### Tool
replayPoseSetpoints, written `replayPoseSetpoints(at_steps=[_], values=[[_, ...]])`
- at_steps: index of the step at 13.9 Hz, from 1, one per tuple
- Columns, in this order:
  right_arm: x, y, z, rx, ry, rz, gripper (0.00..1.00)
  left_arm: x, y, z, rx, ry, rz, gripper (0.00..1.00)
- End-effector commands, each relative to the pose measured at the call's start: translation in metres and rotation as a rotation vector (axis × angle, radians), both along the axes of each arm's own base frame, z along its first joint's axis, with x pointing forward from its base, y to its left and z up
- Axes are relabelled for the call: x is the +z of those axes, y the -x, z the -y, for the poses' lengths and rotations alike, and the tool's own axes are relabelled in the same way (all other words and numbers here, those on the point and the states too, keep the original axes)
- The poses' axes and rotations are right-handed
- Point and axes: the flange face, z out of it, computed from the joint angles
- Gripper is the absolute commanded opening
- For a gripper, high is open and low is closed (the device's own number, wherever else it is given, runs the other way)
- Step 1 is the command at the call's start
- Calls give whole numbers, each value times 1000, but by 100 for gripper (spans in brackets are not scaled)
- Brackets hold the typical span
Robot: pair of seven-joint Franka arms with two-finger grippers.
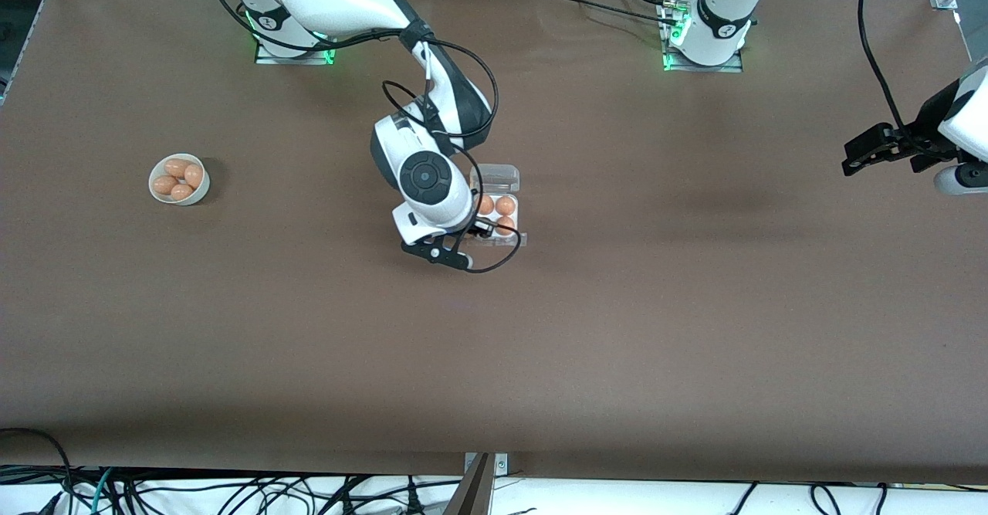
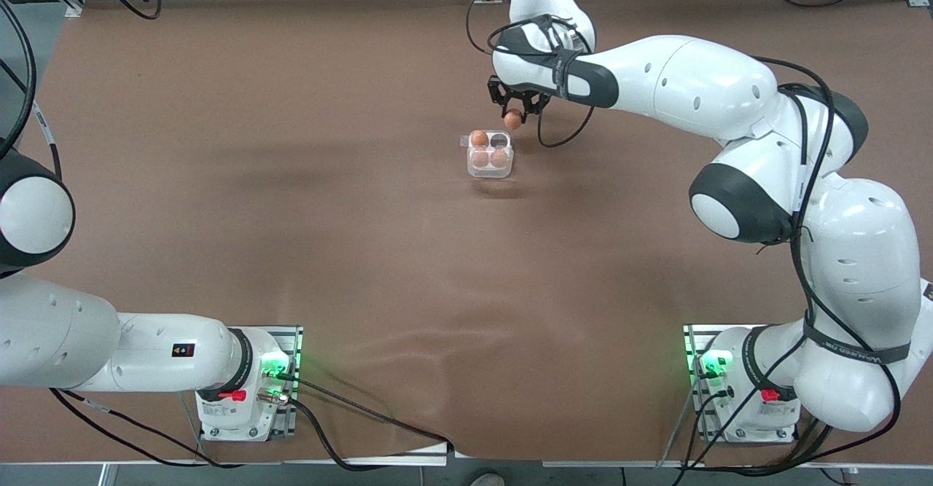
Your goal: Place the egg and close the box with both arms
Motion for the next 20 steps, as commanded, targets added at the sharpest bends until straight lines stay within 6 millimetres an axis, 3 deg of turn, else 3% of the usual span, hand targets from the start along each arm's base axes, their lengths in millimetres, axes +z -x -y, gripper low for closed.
replayPoseSetpoints(at_steps=[1,18,19,20], values=[[-4,3,-17,-26,-45,0,38,9,-2,0,-20,-17,9,100],[-25,15,-20,-45,-53,-69,42,-3,-6,6,-23,-8,-15,100],[-28,15,-20,-46,-50,-72,57,-3,-6,6,-26,-8,-15,100],[-28,15,-20,-46,-47,-71,88,-3,-5,6,-29,-8,-18,100]])
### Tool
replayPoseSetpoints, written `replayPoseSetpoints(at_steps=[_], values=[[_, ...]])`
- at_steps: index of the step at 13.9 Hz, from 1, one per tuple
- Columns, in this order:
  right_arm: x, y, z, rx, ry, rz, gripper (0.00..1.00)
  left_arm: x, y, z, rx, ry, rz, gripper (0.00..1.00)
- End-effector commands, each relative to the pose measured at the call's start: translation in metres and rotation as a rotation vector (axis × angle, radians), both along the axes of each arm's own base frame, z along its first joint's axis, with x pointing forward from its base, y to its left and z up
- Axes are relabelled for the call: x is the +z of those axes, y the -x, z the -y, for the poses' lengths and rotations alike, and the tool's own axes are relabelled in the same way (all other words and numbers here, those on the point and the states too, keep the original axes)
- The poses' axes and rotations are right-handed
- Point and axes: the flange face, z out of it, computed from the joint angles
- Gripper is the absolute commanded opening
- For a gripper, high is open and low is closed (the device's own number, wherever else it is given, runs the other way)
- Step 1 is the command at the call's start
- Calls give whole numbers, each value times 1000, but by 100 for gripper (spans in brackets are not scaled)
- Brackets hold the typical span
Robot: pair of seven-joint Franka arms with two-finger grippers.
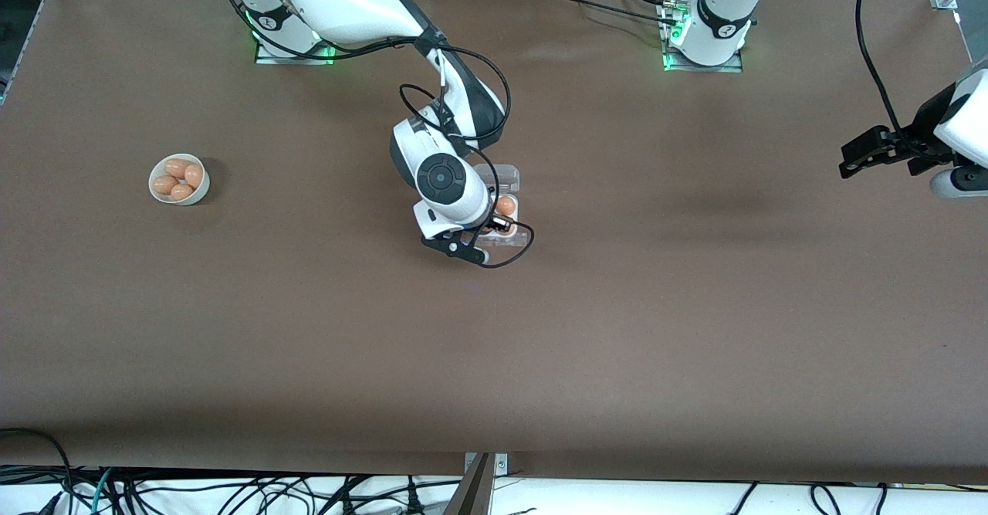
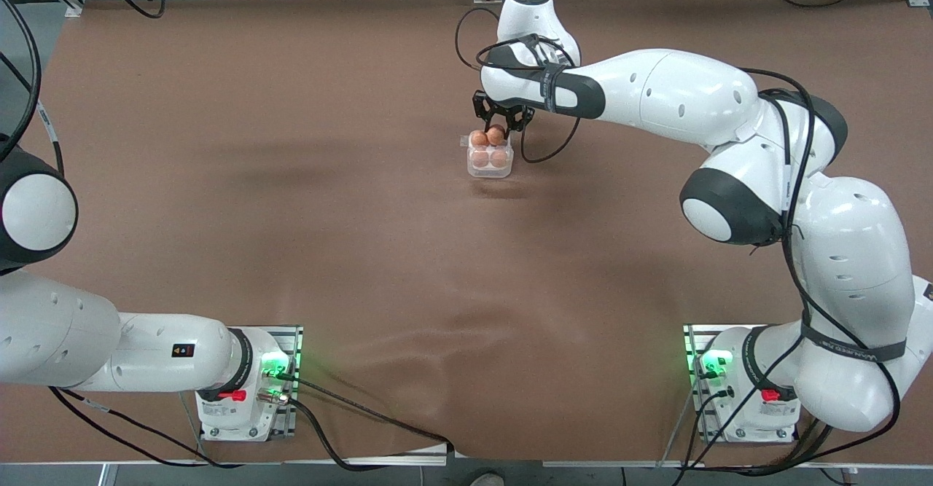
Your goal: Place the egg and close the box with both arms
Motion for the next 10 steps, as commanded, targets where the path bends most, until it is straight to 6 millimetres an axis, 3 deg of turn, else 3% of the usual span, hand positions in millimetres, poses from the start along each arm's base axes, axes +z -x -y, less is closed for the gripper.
replayPoseSetpoints(at_steps=[1,6,8,10], values=[[2,-1,-2,-10,-8,-12,100,2,0,1,-20,-8,-13,100],[14,-11,5,-17,-15,10,100,-2,-1,8,-25,2,-20,100],[28,-30,26,-50,-17,35,100,-16,-6,41,-50,46,-46,100],[43,-49,48,-86,-14,66,100,-31,-6,84,-11,107,-92,83]])
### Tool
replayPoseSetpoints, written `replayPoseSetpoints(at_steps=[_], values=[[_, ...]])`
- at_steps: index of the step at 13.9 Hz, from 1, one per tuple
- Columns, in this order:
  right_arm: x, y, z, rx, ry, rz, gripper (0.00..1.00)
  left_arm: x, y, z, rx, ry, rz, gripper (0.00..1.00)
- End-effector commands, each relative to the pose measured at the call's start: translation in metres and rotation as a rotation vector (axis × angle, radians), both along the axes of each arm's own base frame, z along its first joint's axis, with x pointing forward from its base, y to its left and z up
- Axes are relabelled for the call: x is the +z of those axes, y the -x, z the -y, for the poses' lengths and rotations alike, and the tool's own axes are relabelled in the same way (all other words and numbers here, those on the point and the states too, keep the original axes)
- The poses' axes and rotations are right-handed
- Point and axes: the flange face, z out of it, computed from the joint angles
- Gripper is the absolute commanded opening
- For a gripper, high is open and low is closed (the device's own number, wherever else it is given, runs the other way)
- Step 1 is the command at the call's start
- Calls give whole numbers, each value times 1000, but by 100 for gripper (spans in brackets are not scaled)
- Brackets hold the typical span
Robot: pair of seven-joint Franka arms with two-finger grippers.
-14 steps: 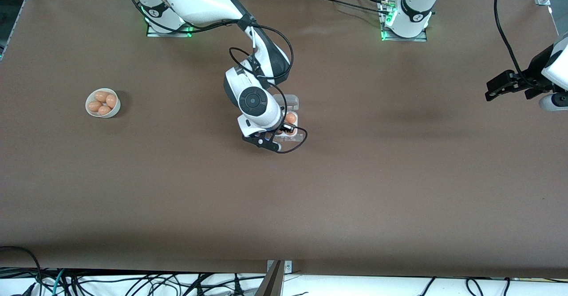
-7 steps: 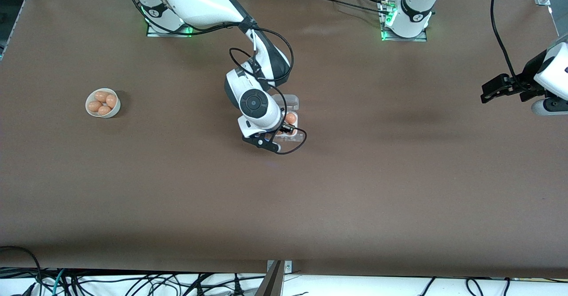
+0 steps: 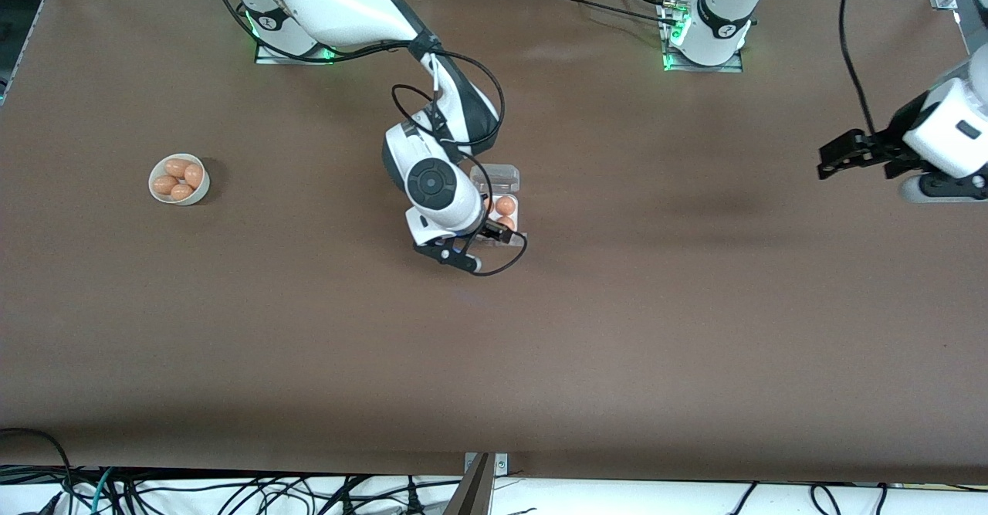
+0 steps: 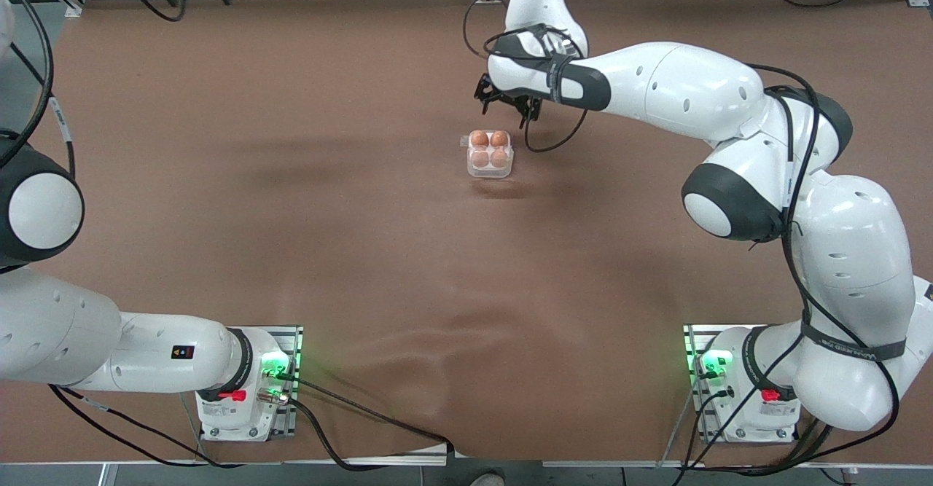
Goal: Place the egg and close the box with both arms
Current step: 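Withdraw the right gripper while the left gripper reaches toward the carton lid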
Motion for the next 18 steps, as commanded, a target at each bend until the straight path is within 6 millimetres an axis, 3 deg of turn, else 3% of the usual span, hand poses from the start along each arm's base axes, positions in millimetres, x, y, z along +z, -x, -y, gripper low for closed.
replayPoseSetpoints(at_steps=[1,4,8,11,13,15,18], values=[[36,-23,29,-42,-8,41,100,-19,0,59,55,73,-81,73],[58,-43,73,-89,48,33,100,-47,9,139,77,153,-182,39],[91,-69,149,-7,115,20,100,-78,39,241,104,134,-289,12],[110,-82,198,50,127,14,100,-112,64,301,77,119,-374,6],[123,-87,230,76,131,1,100,-139,74,327,84,143,-459,5],[140,-96,277,111,96,-2,100,-165,83,347,79,141,-519,5],[172,-81,330,239,99,11,100,-213,101,379,100,73,-587,5]])
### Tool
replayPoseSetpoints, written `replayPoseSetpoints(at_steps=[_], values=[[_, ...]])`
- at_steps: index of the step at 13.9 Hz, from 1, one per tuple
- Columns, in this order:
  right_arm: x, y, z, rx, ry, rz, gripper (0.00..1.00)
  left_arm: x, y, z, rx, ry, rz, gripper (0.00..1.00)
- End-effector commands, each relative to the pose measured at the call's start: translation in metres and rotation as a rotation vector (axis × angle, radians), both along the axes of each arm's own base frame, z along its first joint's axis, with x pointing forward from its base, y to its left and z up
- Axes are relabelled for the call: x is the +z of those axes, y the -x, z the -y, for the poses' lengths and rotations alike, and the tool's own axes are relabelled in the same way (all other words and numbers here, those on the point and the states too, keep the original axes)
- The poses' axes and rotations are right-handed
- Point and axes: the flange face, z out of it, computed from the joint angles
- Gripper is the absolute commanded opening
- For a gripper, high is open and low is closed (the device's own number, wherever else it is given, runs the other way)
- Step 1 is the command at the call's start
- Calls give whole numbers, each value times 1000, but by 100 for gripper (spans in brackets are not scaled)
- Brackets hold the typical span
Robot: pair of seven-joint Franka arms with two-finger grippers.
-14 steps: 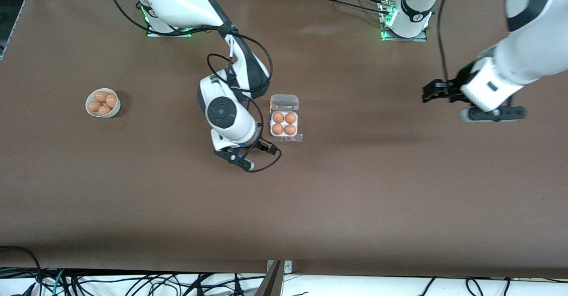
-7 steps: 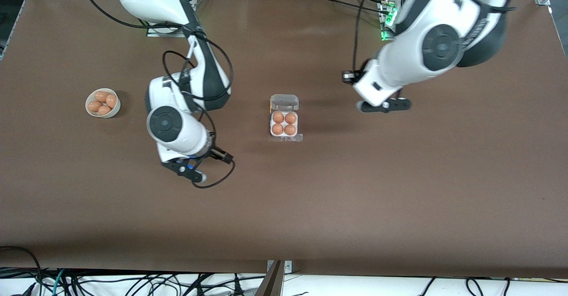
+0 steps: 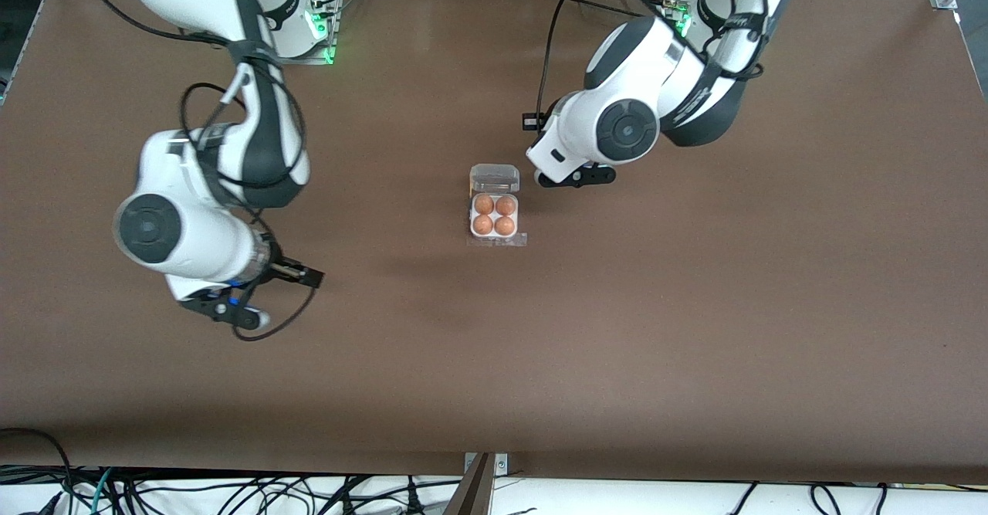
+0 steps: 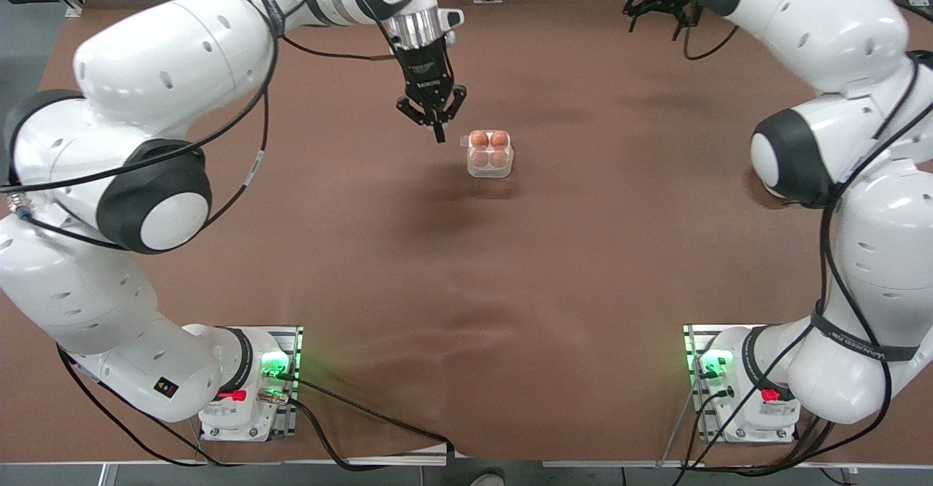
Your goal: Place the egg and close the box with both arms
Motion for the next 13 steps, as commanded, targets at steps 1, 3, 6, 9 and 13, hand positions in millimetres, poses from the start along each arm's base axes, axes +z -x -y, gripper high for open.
replayPoseSetpoints(at_steps=[1,3,6,9,13], values=[[49,33,42,157,20,8,100,-39,14,32,14,-53,-68,5],[73,59,68,220,111,29,100,-66,17,51,15,-60,-84,5],[137,106,118,156,97,156,100,-101,20,73,11,-78,-97,5],[187,134,152,104,96,171,100,-122,20,90,42,-71,-44,5],[211,151,172,181,79,166,100,-127,15,95,66,-60,14,5]])
